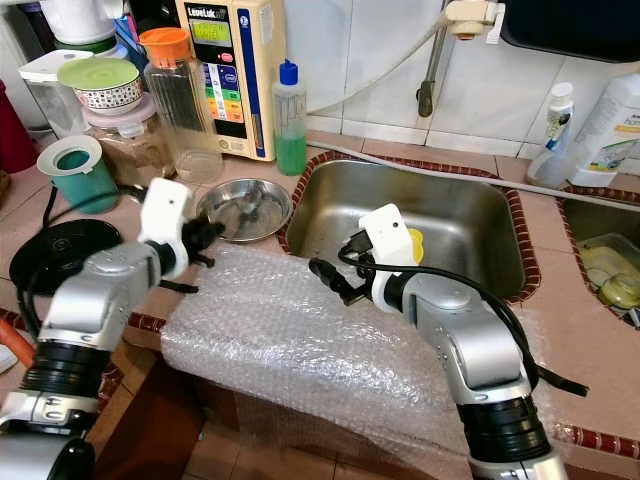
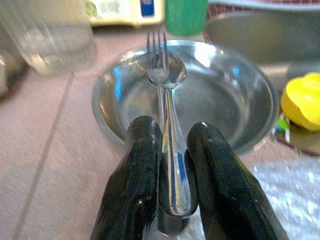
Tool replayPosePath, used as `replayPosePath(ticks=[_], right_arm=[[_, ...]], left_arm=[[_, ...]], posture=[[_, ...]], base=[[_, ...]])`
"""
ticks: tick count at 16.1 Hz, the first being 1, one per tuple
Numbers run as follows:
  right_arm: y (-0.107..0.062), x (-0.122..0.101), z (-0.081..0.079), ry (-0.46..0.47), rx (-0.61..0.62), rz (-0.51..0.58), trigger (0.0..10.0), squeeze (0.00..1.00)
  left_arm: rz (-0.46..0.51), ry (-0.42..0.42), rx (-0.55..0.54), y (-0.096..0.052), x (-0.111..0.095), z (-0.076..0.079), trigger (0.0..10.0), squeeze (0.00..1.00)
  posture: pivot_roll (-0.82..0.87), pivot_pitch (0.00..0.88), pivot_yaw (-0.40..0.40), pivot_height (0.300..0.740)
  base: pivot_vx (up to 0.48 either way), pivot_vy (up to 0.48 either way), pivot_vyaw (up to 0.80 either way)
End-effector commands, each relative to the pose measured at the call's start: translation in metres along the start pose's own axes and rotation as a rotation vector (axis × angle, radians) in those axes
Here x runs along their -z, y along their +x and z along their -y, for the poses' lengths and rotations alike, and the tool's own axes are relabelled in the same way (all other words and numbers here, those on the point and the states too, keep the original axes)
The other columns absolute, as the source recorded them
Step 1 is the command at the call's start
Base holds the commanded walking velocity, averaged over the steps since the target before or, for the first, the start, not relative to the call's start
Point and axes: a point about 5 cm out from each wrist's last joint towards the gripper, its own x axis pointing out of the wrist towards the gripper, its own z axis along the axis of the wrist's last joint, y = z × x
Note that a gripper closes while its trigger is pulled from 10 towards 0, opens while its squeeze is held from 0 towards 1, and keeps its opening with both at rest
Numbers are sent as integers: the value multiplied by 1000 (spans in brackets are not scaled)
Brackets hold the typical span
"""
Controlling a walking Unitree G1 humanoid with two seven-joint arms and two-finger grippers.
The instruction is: Kitchen organization
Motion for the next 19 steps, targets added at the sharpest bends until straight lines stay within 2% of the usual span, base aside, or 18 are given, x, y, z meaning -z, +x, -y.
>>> replayPosePath(ticks=[1,3,7,11,13,15,17,18,19], right_arm=[[1,-5,1,-26,-5,9,10000,0],[2,-4,1,-29,-3,7,10000,0],[2,-3,1,-32,-2,6,10000,0],[2,-1,2,-31,3,-1,10000,0],[1,0,2,-30,5,-4,10000,0],[0,0,3,-29,9,-4,10000,0],[-2,1,3,-27,15,-7,10000,0],[-2,2,4,-27,16,-8,10000,0],[-2,2,4,-27,17,-9,10000,0]], left_arm=[[76,27,-24,-3,-19,-3,0,0],[123,14,-37,-3,-25,-5,0,0],[111,5,-28,-1,-17,-2,0,0],[61,-103,42,7,4,13,0,0],[46,-159,70,10,7,19,0,0],[50,-245,82,12,7,23,0,0],[69,-418,86,13,4,22,0,0],[71,-454,72,13,3,20,0,0],[72,-417,55,13,2,18,0,0]], posture=[[45,0,25,740],[45,0,25,740],[43,0,26,740],[43,0,26,740],[43,0,26,740],[30,0,32,740],[30,0,32,740],[22,0,33,740],[22,0,33,740]], base=[[0,0,0],[0,0,0],[0,0,0],[0,0,0],[0,0,0],[0,0,0],[0,0,0],[0,0,0],[0,0,0]])
